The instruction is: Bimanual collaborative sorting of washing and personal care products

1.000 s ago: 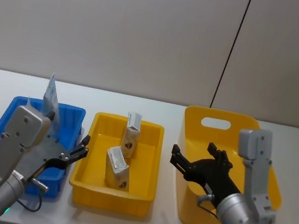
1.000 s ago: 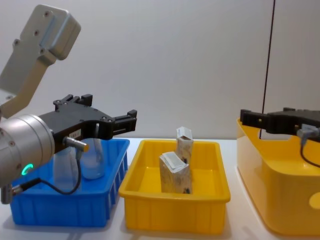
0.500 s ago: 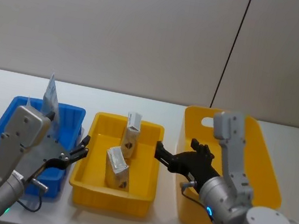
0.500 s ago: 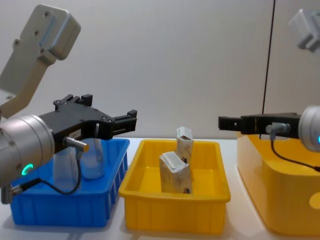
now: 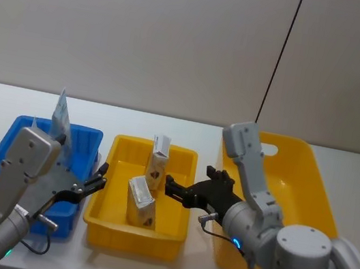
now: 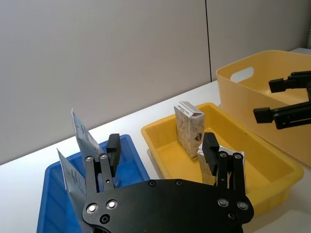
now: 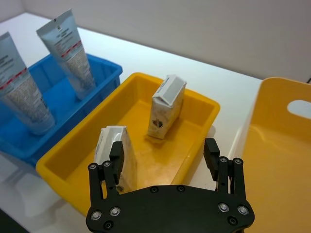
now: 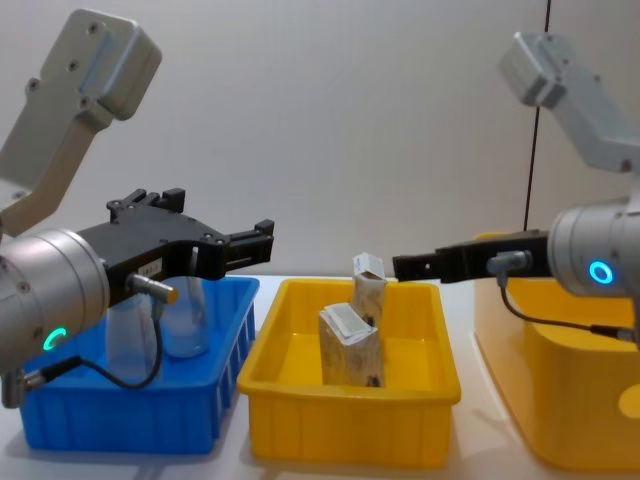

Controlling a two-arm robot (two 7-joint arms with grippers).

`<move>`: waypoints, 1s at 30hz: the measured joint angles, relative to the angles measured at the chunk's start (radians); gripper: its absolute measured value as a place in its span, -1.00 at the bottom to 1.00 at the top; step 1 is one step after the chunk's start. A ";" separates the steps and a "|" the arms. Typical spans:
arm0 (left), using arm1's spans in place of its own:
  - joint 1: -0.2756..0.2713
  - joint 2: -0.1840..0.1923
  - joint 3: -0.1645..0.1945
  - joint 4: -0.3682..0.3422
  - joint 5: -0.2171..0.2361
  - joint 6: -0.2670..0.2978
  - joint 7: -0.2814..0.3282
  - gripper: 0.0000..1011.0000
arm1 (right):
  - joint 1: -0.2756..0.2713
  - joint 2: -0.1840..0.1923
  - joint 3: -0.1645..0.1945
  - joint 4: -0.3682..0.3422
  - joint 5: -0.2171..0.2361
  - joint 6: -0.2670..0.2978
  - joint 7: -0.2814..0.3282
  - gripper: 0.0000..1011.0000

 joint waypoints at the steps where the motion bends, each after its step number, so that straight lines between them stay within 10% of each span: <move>1: 0.000 0.000 0.000 0.000 0.000 0.000 0.000 0.98 | 0.011 0.002 -0.010 0.011 -0.004 0.006 0.010 0.99; 30: 0.000 0.000 0.000 0.000 0.000 0.000 0.000 0.98 | 0.139 -0.031 -0.105 0.194 -0.060 0.026 0.120 0.99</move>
